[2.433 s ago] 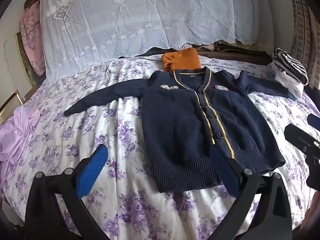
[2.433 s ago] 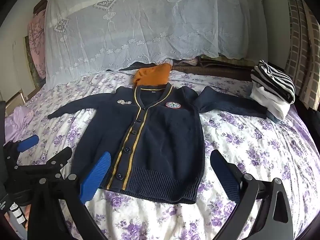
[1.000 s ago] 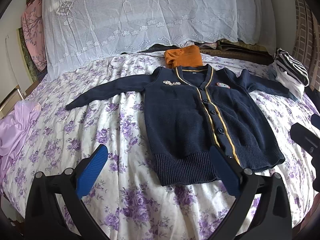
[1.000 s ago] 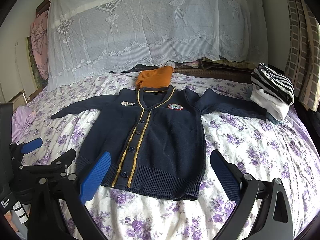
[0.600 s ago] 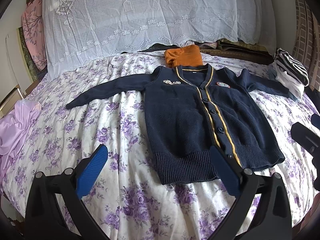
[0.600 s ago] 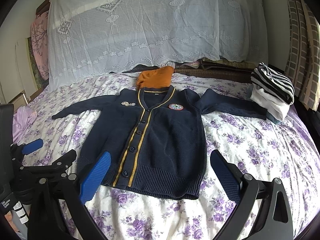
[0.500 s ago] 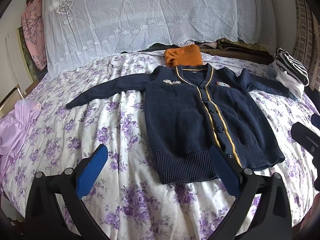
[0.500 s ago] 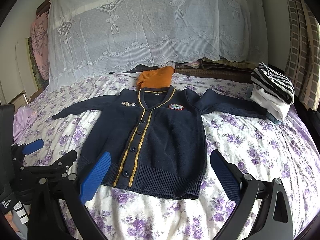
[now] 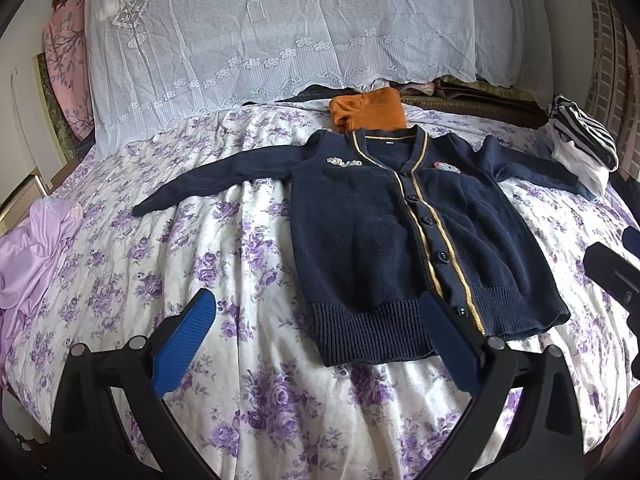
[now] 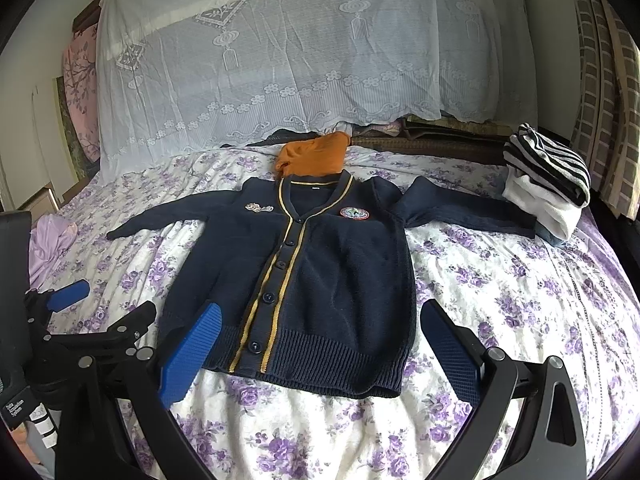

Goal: Fold small clothes

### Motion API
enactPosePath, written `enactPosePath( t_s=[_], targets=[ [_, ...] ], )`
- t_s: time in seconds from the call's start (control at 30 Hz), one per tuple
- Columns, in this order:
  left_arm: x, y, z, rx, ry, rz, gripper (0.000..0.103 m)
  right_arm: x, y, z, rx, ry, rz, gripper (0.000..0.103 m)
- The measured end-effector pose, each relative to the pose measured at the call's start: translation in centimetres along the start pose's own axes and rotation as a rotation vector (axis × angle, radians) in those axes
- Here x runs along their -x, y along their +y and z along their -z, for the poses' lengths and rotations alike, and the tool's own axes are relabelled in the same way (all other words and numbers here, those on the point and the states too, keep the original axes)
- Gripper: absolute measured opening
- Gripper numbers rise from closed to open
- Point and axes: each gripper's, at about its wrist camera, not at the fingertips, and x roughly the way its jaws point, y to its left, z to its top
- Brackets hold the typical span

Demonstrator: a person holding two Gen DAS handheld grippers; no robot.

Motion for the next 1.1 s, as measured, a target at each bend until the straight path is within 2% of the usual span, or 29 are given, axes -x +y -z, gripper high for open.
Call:
enactPosePath(
  t_s=[0.33,0.47,0.53,0.63,0.8,0.9,1.0,1.1],
  targets=[
    [-0.6,0.5,0.9,0.007,0.022,0.005,0.099,-0.6,-0.1,0.1,-0.007,-0.002,0.009,0.100],
    [-2.5,1.4,0.6,0.023,0.065,0.003,0.099,-1.2,-0.8,0.6,-0.006,-0.045,0.029,0.100],
    [-3.9,2.3,0.1,0.021,0.085,-0.016,0.099,-2.0,-1.6,1.1,0.023,-0.062,0.009,0.100],
    [-5.7,4.5,-0.2,0.047,0.109,-0.018,0.099,-3.8,-3.6,0.9,0.011,-0.027,-0.019,0.100],
    [-9.7,9.5,-2.0,0.209,0.213,0.036,0.099,-6.9,-10.5,-0.6,-0.155,0.013,-0.042,0.100],
    [-12.6,11.8,-3.8,0.316,0.261,0.086,0.099,-9.9,-16.9,-1.8,-0.336,0.045,-0.047,0.100],
    [-15.1,12.7,-5.7,0.366,0.278,0.068,0.099,-11.7,-22.1,-2.3,-0.510,0.011,-0.090,0.095],
    [-16.8,12.6,-7.7,0.369,0.262,0.035,0.099,-14.4,-26.8,-3.1,-0.661,-0.031,-0.122,0.095]
  ],
)
